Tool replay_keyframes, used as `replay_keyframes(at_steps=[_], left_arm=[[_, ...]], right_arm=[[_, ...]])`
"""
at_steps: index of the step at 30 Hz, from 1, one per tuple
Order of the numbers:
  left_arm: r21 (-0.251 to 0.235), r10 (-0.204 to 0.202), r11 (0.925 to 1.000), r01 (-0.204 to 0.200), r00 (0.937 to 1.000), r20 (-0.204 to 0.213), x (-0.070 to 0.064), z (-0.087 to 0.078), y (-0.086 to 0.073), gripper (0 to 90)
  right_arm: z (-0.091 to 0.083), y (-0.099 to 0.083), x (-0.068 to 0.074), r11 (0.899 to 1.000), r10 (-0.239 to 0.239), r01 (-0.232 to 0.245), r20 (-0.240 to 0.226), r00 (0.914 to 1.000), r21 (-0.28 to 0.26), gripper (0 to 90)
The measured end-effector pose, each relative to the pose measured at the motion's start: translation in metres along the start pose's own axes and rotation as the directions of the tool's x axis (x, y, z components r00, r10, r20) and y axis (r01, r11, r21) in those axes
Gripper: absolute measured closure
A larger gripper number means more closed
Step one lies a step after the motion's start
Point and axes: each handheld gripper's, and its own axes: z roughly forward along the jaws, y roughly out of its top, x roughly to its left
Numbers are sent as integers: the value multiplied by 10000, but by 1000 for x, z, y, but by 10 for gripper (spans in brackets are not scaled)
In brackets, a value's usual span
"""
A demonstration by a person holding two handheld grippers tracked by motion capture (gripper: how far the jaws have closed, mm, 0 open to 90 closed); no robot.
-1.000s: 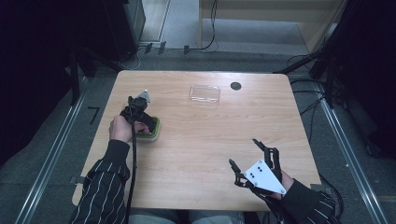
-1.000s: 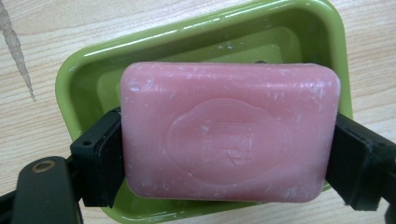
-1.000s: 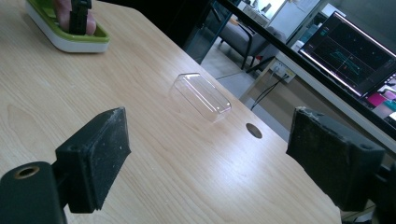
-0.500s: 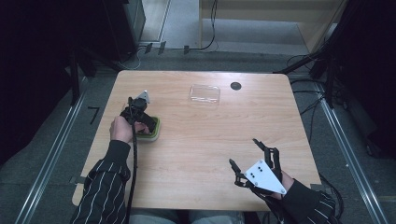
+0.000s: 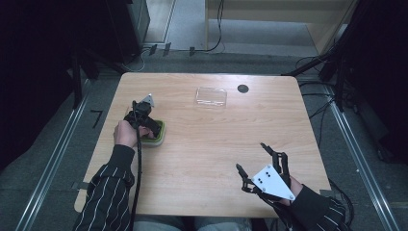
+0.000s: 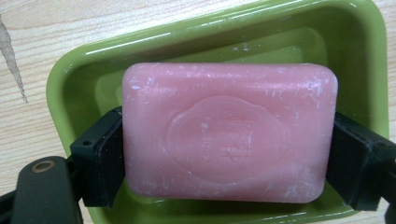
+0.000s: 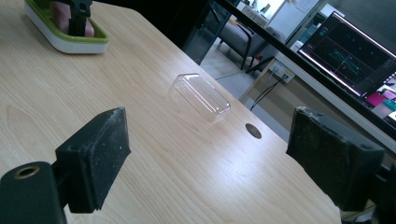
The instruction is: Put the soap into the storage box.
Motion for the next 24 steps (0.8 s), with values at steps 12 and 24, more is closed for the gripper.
replay_keyframes(at_steps=[12,24], left_arm=[[54,-14,10000,14,10000,35,1,3,0,138],[24,79,10000,-79,10000,45,1,3,-1,138]], right_arm=[[0,0,0,10000,4,-4,1,10000,-4,132],[0,0,0,10000,13,-13,-7,10000,-34,133]])
